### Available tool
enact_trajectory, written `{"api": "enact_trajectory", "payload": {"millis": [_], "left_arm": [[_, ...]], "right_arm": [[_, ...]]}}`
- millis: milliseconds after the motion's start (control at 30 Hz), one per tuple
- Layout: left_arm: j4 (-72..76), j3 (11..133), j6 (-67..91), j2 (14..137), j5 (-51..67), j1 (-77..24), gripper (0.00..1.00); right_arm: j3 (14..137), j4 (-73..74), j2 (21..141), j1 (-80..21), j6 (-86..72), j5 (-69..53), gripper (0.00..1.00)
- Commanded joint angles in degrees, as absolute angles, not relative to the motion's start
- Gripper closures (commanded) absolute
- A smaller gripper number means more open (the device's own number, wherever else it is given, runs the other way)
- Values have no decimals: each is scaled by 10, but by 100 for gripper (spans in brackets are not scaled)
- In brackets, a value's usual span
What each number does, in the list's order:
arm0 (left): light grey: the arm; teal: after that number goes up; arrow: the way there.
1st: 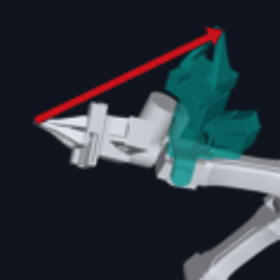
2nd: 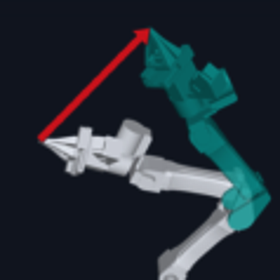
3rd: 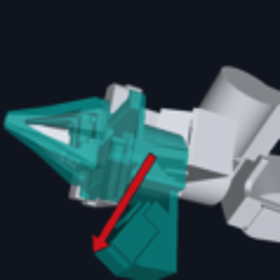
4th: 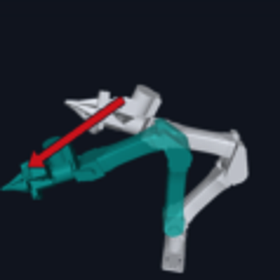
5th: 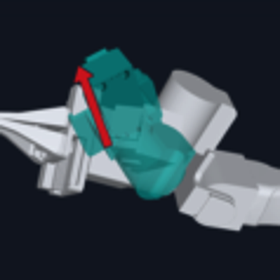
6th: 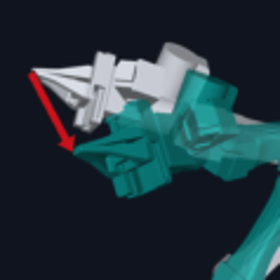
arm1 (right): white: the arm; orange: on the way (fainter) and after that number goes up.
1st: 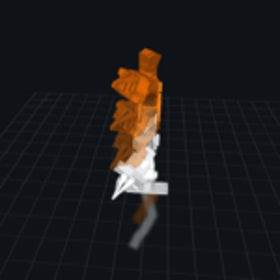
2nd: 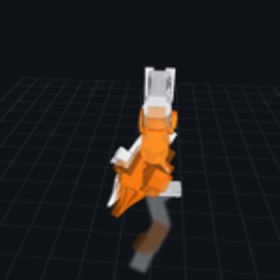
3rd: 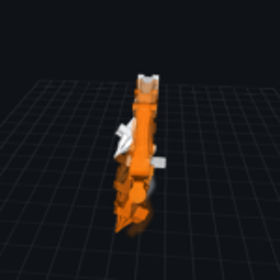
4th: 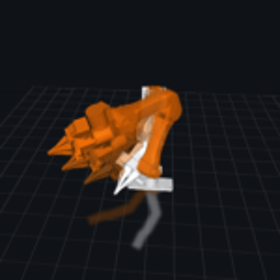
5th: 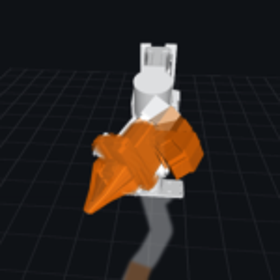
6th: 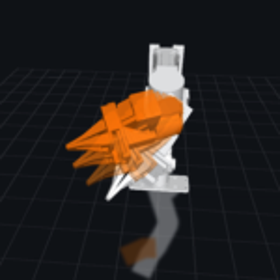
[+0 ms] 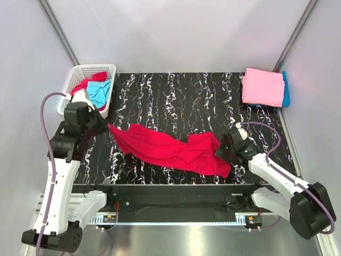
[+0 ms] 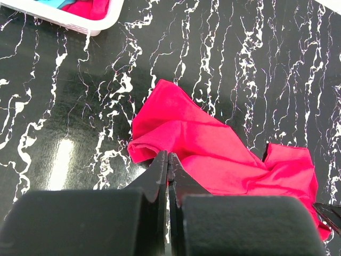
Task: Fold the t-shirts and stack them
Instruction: Flatten the tshirt out
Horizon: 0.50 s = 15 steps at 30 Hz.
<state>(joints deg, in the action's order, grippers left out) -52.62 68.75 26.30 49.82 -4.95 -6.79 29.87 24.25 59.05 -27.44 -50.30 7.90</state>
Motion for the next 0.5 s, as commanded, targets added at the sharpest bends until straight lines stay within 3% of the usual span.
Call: {"api": "enact_trajectory", "payload": {"millis": [0, 267, 467], "left_arm": [[-496, 686, 250, 488, -60, -69, 100], [-497, 686, 246, 487, -62, -69, 100], [-498, 686, 245, 487, -64, -69, 100]], "right_arm": [[301, 214, 598, -277, -511, 89, 68], [307, 194, 619, -276, -503, 83, 79], [315, 185, 636, -276, -495, 77, 100]]}}
